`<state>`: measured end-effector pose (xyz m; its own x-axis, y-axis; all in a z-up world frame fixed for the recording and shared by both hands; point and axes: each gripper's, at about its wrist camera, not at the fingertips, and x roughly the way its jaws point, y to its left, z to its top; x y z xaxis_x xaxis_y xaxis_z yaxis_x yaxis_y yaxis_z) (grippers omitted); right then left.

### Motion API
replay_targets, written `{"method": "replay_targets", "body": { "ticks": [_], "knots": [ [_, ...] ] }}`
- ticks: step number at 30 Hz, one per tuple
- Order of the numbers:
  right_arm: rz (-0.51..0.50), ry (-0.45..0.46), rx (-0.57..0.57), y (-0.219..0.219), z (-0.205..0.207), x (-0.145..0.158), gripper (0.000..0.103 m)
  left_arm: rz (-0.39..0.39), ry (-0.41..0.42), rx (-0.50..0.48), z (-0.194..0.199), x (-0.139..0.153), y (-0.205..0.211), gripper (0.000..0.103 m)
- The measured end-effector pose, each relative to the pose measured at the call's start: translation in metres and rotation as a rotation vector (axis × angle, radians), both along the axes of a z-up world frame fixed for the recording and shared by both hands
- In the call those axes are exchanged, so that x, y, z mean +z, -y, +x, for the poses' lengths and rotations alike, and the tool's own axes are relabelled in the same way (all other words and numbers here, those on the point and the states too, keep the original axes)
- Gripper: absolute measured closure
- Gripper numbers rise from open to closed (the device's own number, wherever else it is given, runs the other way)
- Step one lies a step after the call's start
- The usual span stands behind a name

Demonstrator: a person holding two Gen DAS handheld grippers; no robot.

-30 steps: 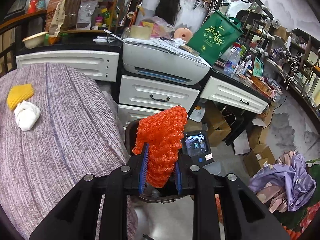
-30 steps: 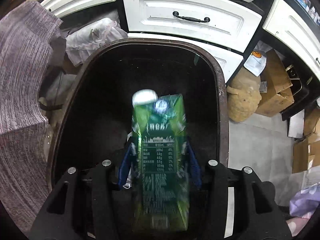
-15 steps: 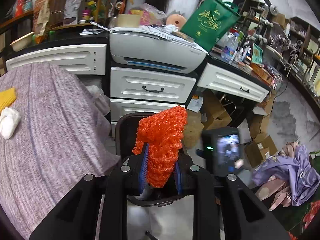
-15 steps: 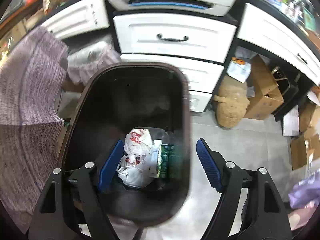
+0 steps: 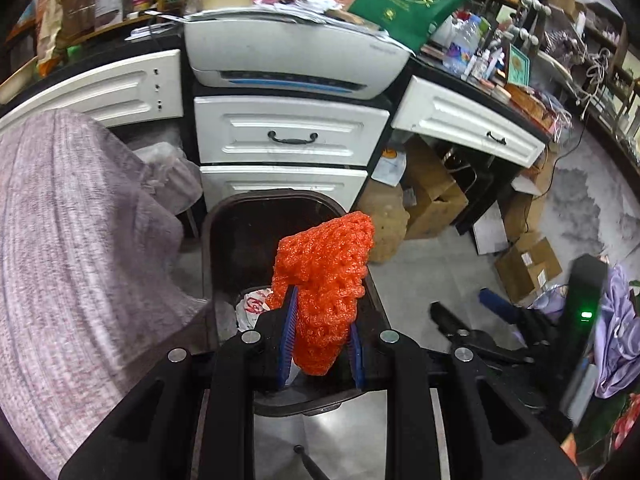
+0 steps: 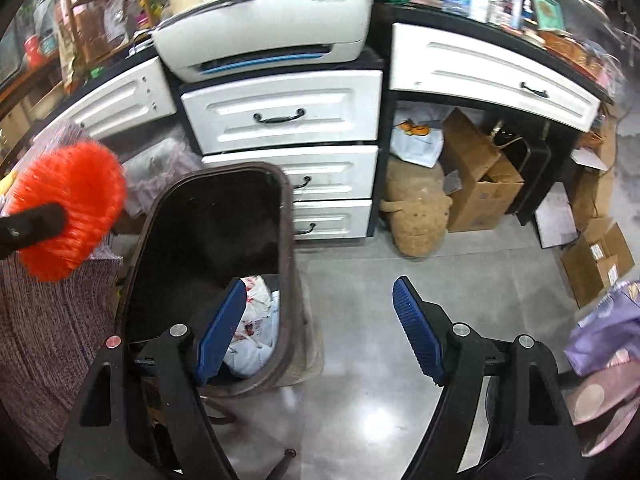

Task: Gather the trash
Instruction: 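Lower the orange net into the bin and open the left gripper, then move both grippers back over the table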

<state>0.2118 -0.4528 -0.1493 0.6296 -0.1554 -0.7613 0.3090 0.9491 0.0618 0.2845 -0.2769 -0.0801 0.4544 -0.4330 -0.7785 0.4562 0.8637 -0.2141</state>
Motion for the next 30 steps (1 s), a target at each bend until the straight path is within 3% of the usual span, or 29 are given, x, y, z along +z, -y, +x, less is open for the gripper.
{"method": "replay_targets", "body": {
  "ticks": [9,11,13,14,17,19,21,30],
  "knots": [
    [0.017,0.002,-0.102,0.034,-0.022,0.000,0.028,0.069,-0.054,-0.003,0.016,-0.032,0.015,0.080],
    [0.024,0.002,-0.105,0.036,-0.023,-0.001,0.028,0.079,-0.059,-0.024,0.016,-0.036,0.020,0.071],
    [0.022,0.002,-0.102,0.034,-0.023,-0.001,0.028,0.097,-0.051,-0.025,0.015,-0.038,0.022,0.035],
    [0.024,0.005,-0.101,0.034,-0.022,-0.001,0.028,0.091,-0.048,-0.022,0.015,-0.038,0.022,0.024],
    [0.041,0.008,-0.106,0.034,-0.020,-0.001,0.028,0.044,-0.057,-0.021,0.013,-0.033,0.020,0.015],
    [0.048,0.011,-0.114,0.034,-0.019,-0.001,0.027,0.034,-0.058,-0.016,0.012,-0.027,0.019,0.013],
    [0.056,0.014,-0.130,0.035,-0.019,0.000,0.019,0.014,-0.048,-0.018,0.007,-0.018,0.016,0.012],
    [0.067,-0.004,-0.122,0.025,-0.014,-0.004,0.019,-0.029,0.013,-0.019,-0.015,0.018,-0.005,0.007]
  ]
}}
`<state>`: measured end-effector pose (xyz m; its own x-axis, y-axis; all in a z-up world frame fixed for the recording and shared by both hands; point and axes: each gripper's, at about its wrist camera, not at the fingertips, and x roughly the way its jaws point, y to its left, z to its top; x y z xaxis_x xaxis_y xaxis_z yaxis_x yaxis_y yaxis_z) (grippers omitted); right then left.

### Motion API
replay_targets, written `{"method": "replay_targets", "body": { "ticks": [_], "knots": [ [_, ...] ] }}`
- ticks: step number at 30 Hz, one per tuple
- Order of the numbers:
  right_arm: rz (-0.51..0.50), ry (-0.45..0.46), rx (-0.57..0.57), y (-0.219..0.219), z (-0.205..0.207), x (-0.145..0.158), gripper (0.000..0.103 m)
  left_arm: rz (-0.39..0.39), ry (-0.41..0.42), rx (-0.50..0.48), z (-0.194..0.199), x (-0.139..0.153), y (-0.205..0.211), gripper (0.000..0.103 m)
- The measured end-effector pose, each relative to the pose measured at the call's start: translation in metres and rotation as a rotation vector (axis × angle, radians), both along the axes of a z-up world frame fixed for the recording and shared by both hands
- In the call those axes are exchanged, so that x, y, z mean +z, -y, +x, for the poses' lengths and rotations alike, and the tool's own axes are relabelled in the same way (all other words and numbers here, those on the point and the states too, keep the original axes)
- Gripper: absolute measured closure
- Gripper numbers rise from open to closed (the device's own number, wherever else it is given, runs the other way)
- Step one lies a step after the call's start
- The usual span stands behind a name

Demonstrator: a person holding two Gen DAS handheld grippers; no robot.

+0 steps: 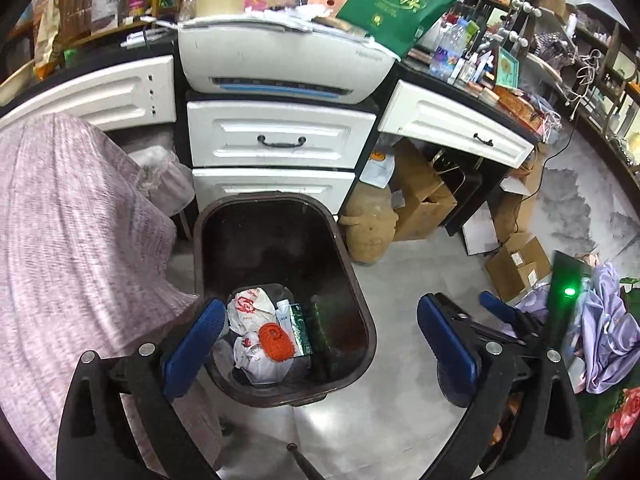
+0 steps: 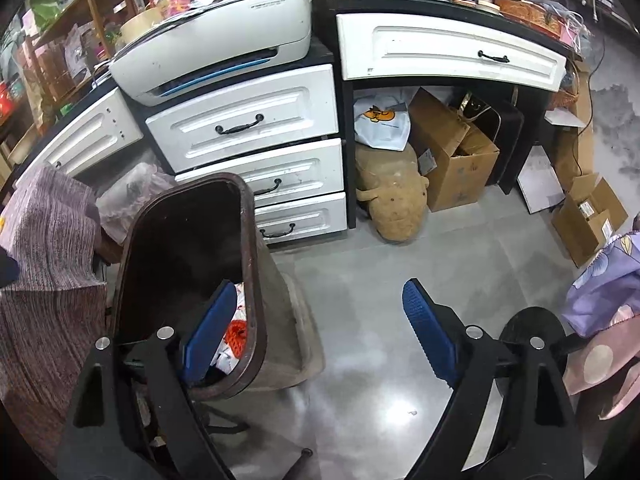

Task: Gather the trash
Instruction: 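Move both grippers back over the table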

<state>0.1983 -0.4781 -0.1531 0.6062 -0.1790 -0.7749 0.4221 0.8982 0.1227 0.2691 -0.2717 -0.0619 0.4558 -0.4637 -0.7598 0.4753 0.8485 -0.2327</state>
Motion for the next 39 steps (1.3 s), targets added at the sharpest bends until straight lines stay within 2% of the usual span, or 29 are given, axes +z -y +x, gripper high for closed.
{"method": "replay_targets", "body": {
  "ticks": [7,17,23,30,34,39],
  "knots": [
    [0.000,0.026,0.071,-0.026,0.010,0.014,0.019,-0.003,0.059,0.014,-0.017,0.021,-0.027,0.006],
    [-0.015,0.092,0.229,-0.085,0.030,0.050,0.019,-0.008,0.165,0.140,-0.033,0.049,-0.094,0.006],
    [-0.006,0.145,0.357,-0.135,0.039,0.074,0.019,-0.010,0.190,0.250,-0.037,0.058,-0.146,0.006],
    [-0.018,0.190,0.543,-0.202,0.050,0.099,0.018,-0.009,0.198,0.426,-0.041,0.061,-0.217,0.006],
    [-0.022,0.199,0.661,-0.243,0.055,0.109,0.018,0.021,0.201,0.516,-0.044,0.059,-0.257,0.006],
    [0.006,0.198,0.752,-0.279,0.059,0.118,0.018,0.049,0.211,0.629,-0.048,0.059,-0.308,0.006]
  ]
}}
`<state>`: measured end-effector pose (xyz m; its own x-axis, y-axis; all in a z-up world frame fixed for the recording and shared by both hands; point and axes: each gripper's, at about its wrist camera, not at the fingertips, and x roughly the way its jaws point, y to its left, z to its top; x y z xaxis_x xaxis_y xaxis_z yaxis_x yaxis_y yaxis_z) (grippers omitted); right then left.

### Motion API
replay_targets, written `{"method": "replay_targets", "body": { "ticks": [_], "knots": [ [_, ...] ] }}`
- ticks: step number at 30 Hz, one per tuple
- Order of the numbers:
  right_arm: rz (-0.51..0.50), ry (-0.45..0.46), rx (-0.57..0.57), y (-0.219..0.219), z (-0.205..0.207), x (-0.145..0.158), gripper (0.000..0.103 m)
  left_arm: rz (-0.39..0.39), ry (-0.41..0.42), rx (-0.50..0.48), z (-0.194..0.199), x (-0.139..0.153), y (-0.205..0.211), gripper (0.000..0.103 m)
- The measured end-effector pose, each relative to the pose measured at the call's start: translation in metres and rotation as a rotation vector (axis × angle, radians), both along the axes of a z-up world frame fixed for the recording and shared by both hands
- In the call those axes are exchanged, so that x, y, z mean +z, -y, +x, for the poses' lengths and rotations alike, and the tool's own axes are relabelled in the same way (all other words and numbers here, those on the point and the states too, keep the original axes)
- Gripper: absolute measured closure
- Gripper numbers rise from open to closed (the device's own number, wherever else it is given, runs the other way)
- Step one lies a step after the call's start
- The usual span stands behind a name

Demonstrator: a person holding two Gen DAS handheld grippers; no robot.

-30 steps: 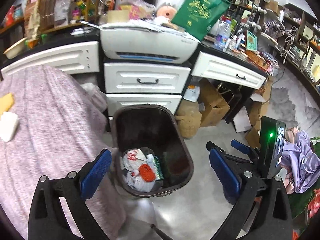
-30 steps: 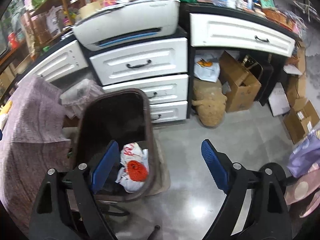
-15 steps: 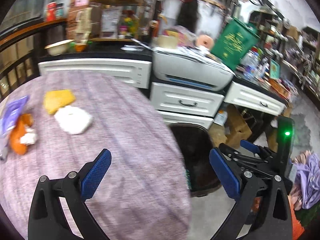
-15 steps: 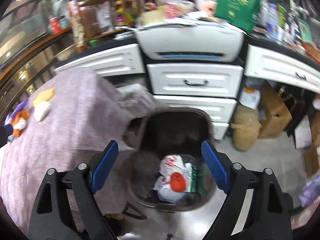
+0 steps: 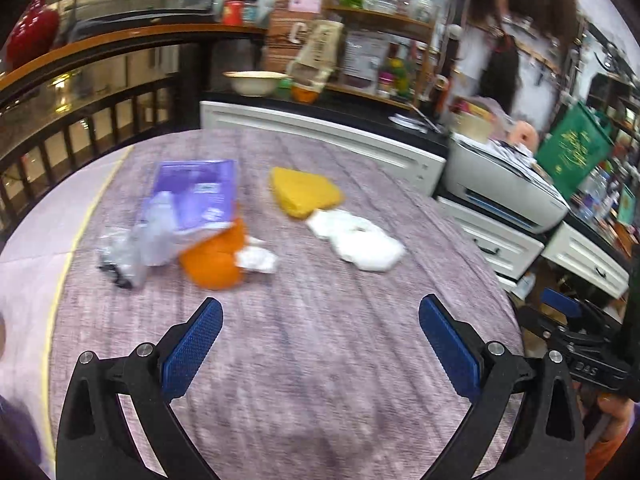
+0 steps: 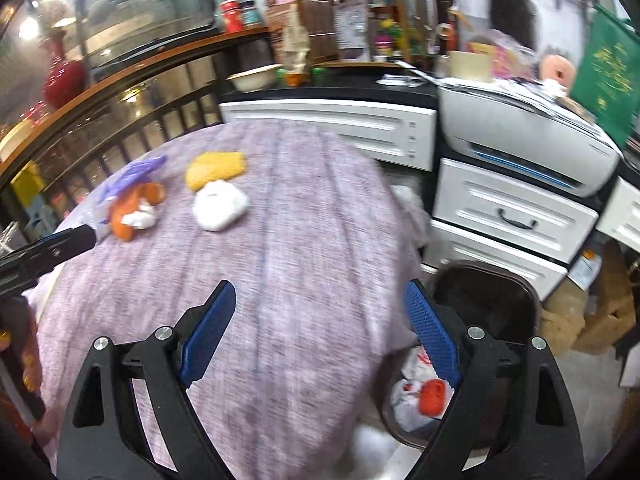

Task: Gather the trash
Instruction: 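Move both grippers back over the table, then grasp the purple packet with the left gripper while the right gripper grasps the white tissue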

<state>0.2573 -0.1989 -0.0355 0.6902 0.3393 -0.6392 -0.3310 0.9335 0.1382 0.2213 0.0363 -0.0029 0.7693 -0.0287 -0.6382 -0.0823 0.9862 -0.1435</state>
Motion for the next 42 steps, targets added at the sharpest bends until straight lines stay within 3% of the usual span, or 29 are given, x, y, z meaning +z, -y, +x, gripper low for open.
{"method": "replay_targets", "body": {
  "ticks": [6,13,17,25,27,33,34,36,39,42],
  "knots": [
    [-0.022,0.003,0.054,-0.027,0.001,0.005,0.018,0.031,0.023,0.115,0.000,0.003,-0.045,0.006],
    [-0.029,-0.036,0.100,-0.049,0.009,0.004,0.018,0.071,0.016,0.144,0.011,0.000,-0.072,0.006],
    [-0.051,-0.036,0.121,-0.062,0.014,0.004,0.018,0.046,0.000,0.118,0.021,-0.003,-0.075,0.006],
    [-0.066,-0.049,0.141,-0.079,0.016,0.001,0.018,0.156,-0.011,0.113,0.053,-0.015,-0.059,0.006],
    [-0.074,-0.052,0.141,-0.080,0.017,0.000,0.018,0.152,-0.006,0.133,0.058,-0.016,-0.064,0.008],
    [-0.087,-0.059,0.132,-0.079,0.021,-0.004,0.018,0.054,0.010,0.184,0.056,-0.013,-0.085,0.035],
    [-0.086,-0.060,0.130,-0.080,0.023,-0.004,0.018,0.025,0.018,0.189,0.053,-0.013,-0.090,0.046],
    [-0.087,-0.060,0.129,-0.081,0.026,-0.005,0.018,-0.005,0.025,0.205,0.050,-0.012,-0.096,0.053],
    [-0.094,-0.060,0.130,-0.085,0.029,-0.007,0.018,-0.040,0.046,0.220,0.046,-0.008,-0.105,0.078],
    [-0.100,-0.054,0.137,-0.089,0.032,-0.006,0.018,-0.059,0.045,0.230,0.046,-0.007,-0.111,0.087]
  ]
}}
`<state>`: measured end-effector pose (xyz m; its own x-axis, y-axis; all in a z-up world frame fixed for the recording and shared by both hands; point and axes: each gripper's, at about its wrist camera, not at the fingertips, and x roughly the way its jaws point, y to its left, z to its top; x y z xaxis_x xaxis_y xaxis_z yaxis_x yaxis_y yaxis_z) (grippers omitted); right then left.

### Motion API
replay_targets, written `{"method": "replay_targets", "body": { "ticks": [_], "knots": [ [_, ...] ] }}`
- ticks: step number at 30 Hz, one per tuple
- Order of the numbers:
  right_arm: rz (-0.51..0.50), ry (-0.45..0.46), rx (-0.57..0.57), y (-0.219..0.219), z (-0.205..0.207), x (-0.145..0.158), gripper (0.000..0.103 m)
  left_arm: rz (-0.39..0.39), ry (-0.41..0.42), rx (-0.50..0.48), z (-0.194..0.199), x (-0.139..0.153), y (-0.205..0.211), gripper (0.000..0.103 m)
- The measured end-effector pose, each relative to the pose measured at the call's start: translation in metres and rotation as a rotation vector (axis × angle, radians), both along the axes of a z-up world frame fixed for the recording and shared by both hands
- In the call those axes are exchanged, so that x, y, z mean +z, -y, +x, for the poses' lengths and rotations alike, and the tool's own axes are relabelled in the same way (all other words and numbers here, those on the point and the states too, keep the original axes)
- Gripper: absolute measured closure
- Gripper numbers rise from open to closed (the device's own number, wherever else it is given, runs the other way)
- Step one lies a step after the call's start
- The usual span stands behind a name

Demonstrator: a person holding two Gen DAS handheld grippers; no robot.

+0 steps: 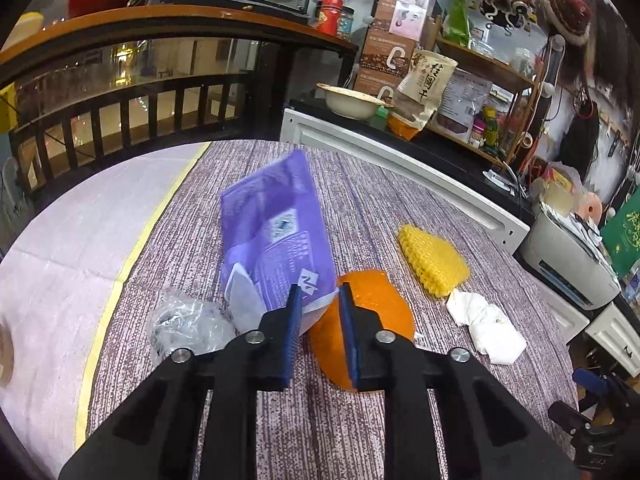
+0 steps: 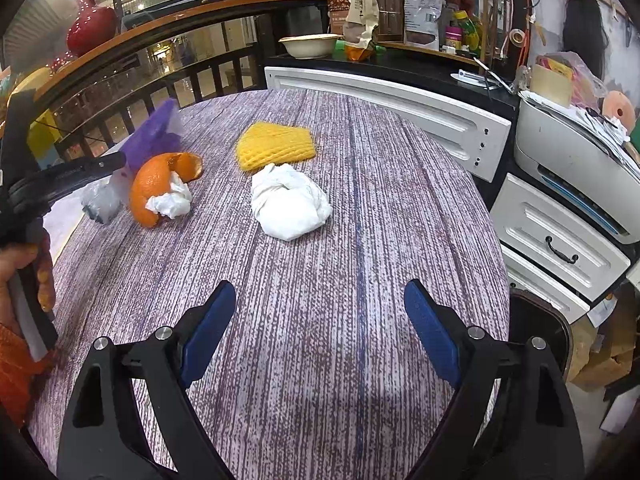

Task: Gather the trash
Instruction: 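Grasp the purple packet with the left gripper while the right gripper grasps the white tissue, then carry the white tissue with the right gripper to the bin and release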

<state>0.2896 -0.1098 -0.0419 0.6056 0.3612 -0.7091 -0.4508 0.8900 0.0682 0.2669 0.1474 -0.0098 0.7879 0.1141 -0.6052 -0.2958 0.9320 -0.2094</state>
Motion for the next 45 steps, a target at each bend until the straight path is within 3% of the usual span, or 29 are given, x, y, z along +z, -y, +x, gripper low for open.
{"method": "replay_targets", "body": {
  "ticks": [5,13,21,26,28,31,34,45],
  "knots": [
    [0.003,0.003,0.014,-0.007,0.004,0.001,0.018,-0.006,0.053,0.021,-0.009,0.009,-0.007,0.098],
    [-0.007,-0.004,0.042,-0.021,0.020,0.001,0.018,-0.030,0.152,0.025,-0.037,0.037,-0.015,0.099],
    [-0.084,-0.090,0.077,-0.056,0.070,-0.017,0.019,-0.057,0.237,0.001,-0.064,0.062,-0.009,0.100],
    [-0.119,-0.108,0.075,-0.070,0.086,-0.024,0.045,-0.068,0.265,-0.011,-0.076,0.070,-0.004,0.100],
    [-0.122,-0.106,0.079,-0.072,0.085,-0.023,0.066,-0.072,0.271,-0.013,-0.078,0.073,-0.003,0.100],
    [-0.139,-0.081,0.076,-0.071,0.082,-0.021,0.084,-0.072,0.276,-0.017,-0.081,0.075,0.000,0.100],
    [-0.112,-0.073,0.071,-0.060,0.074,-0.018,0.088,-0.073,0.286,-0.024,-0.085,0.078,0.004,0.100],
    [-0.033,0.011,0.014,-0.009,0.042,0.012,0.090,-0.030,0.359,-0.088,-0.097,0.110,0.041,0.100]
  ]
}}
